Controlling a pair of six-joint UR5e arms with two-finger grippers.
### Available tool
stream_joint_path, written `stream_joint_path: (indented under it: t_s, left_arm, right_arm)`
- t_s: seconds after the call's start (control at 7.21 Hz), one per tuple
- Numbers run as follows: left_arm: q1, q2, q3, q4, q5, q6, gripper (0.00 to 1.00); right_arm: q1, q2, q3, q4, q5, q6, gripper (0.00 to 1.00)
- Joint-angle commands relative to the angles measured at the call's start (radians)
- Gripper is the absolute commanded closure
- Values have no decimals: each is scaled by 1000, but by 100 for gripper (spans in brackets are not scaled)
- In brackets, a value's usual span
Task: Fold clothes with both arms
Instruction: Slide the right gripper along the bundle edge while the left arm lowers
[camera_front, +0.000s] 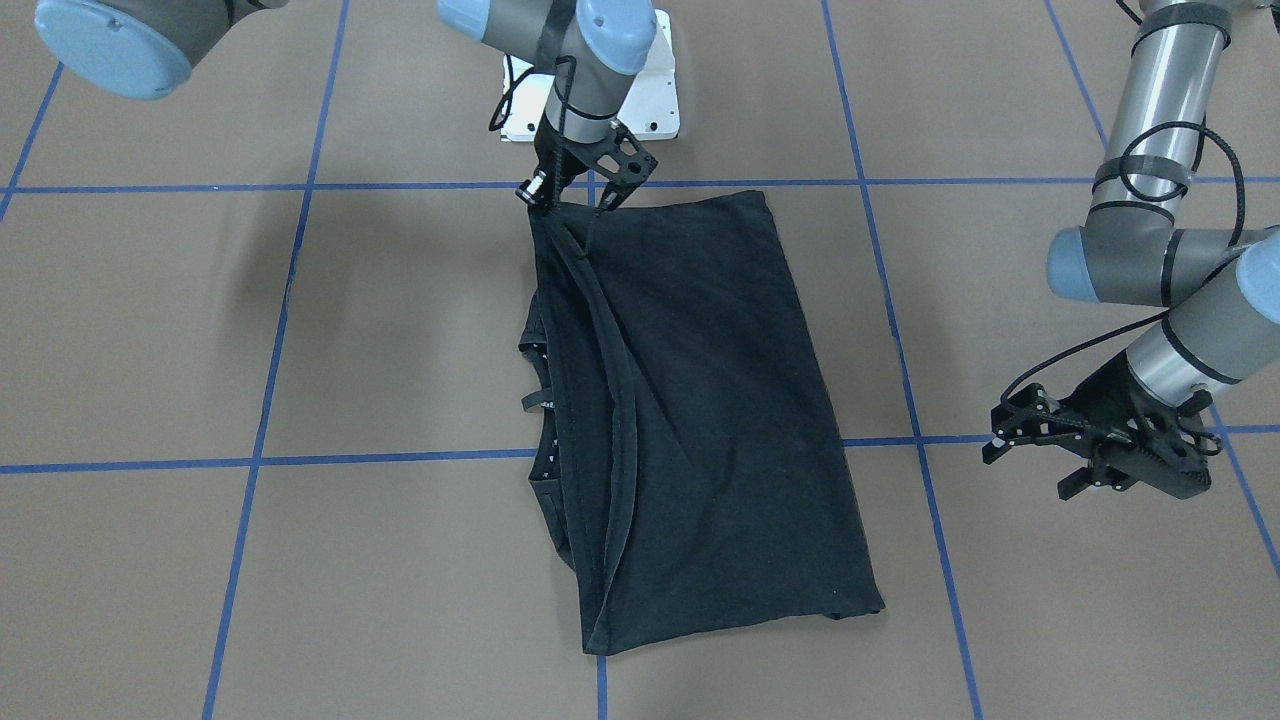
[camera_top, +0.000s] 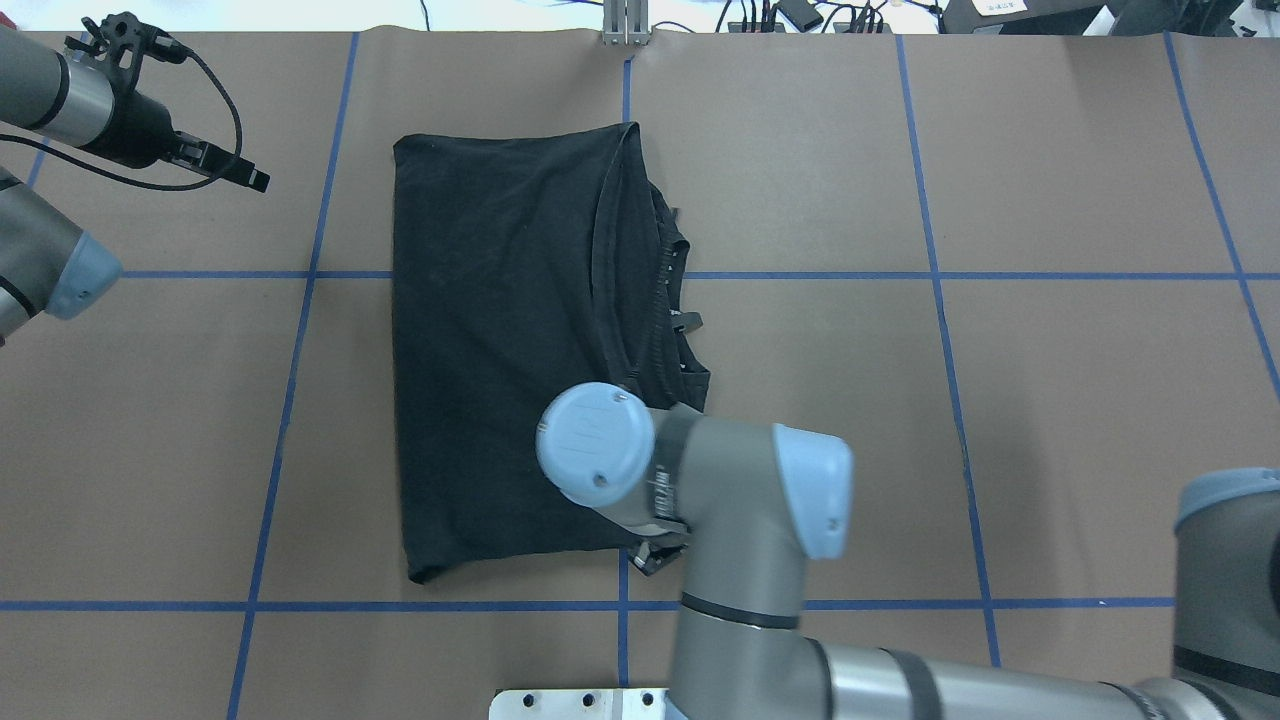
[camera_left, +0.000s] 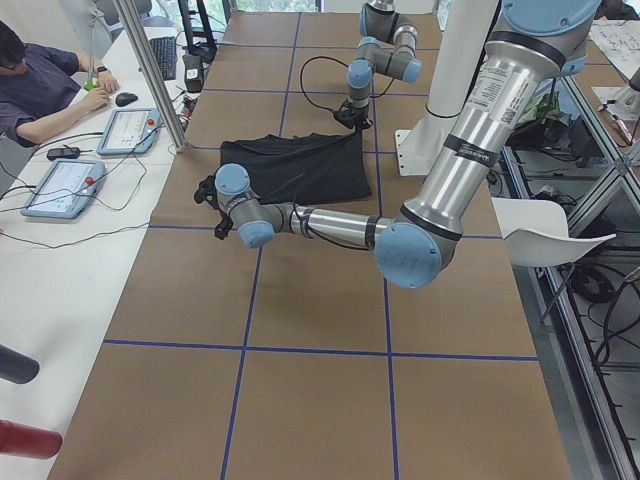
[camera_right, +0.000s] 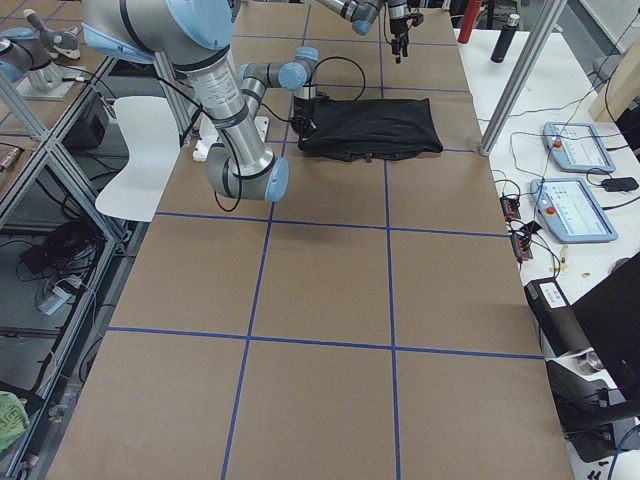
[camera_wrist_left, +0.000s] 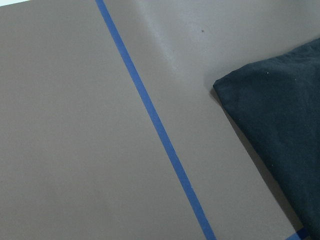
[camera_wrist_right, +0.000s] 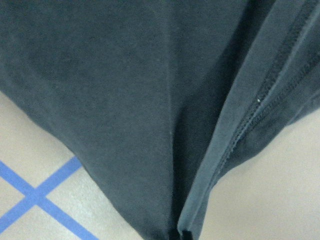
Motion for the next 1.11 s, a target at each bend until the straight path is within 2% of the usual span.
stream_joint_path:
  t_s: [0.0, 0.14, 0.28, 0.55, 0.69, 0.83, 0.97]
  left_arm:
    - [0, -2, -1, 0, 0, 0, 0]
    - [0, -2, -1, 0, 0, 0, 0]
    - [0, -2, -1, 0, 0, -2, 0]
    - [0, -2, -11, 0, -2, -29, 0]
    - [0, -2, -16, 0, -2, -42, 0]
    - [8, -3, -30, -2, 0, -89, 0]
    - [41, 5, -68, -9, 11, -176, 0]
  right_arm:
    - [-66, -100, 158, 7, 25, 403, 94]
    - [-95, -97, 149, 10, 17, 503, 40]
    - [-89, -89, 152, 10, 16, 518, 2]
    - [-1, -88, 153, 33, 20, 511, 1]
    - [56, -94, 152, 123, 45, 515, 1]
    - [120, -95, 152, 139, 89, 526, 1]
    - [153, -100, 153, 141, 95, 643, 1]
